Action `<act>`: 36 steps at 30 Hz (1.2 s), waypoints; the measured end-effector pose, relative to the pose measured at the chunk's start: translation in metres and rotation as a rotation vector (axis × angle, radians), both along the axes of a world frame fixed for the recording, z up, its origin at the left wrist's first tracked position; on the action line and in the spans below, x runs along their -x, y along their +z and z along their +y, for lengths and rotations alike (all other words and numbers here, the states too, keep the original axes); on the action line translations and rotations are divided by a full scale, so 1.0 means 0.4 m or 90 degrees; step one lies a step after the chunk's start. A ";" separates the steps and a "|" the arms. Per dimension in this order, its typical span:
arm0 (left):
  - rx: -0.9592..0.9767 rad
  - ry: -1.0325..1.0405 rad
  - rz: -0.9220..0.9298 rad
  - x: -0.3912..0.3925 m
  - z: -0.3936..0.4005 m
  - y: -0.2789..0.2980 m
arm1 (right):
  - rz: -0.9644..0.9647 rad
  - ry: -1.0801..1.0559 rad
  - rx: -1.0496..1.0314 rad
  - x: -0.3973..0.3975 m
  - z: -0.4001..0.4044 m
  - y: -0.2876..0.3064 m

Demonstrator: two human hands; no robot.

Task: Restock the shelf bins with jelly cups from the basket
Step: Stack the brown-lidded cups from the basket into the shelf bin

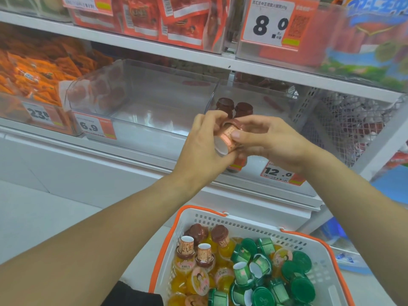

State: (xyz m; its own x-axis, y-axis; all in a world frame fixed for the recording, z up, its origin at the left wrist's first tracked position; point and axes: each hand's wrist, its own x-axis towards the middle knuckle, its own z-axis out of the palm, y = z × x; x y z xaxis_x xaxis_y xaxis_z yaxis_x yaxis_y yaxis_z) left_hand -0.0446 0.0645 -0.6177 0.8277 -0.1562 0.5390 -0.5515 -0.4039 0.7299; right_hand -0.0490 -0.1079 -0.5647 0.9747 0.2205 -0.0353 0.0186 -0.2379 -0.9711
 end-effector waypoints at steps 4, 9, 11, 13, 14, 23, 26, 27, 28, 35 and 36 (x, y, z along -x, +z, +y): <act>0.081 -0.063 0.185 -0.003 -0.004 -0.005 | -0.053 0.061 -0.049 -0.010 -0.044 -0.010; 0.063 -0.029 0.128 -0.004 -0.003 -0.017 | -0.006 0.021 -0.058 -0.017 -0.062 -0.011; 0.046 -0.023 0.097 -0.005 -0.005 -0.020 | -0.014 -0.037 0.034 -0.016 -0.057 -0.014; 0.025 -0.023 0.053 -0.003 -0.011 -0.025 | -0.026 -0.041 0.074 -0.014 -0.049 -0.019; 0.024 -0.022 0.034 -0.003 -0.015 -0.028 | -0.033 -0.047 0.057 -0.013 -0.046 -0.019; 0.079 -0.017 -0.032 -0.012 -0.037 -0.031 | 0.117 -0.050 -0.047 -0.032 -0.054 0.017; 0.024 -0.004 -0.023 -0.017 -0.040 -0.031 | 0.092 -0.053 -0.045 -0.037 -0.057 0.022; -0.024 0.013 -0.029 -0.020 -0.040 -0.033 | 0.058 -0.075 -0.027 -0.041 -0.058 0.018; -0.080 0.034 -0.035 -0.025 -0.039 -0.038 | 0.013 -0.107 0.004 -0.047 -0.059 0.011; -0.350 0.099 -0.016 -0.035 -0.032 -0.074 | -0.212 -0.285 0.422 -0.086 -0.063 -0.062; -0.352 0.100 -0.020 -0.035 -0.033 -0.074 | -0.210 -0.290 0.437 -0.085 -0.057 -0.070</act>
State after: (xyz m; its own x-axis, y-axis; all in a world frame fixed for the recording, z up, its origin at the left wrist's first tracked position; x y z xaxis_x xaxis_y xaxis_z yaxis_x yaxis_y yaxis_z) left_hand -0.0308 0.0513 -0.6472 0.8491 -0.2977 0.4364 -0.4713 -0.8000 0.3714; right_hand -0.0149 -0.1305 -0.5928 0.9464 -0.1578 0.2817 0.0341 -0.8187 -0.5732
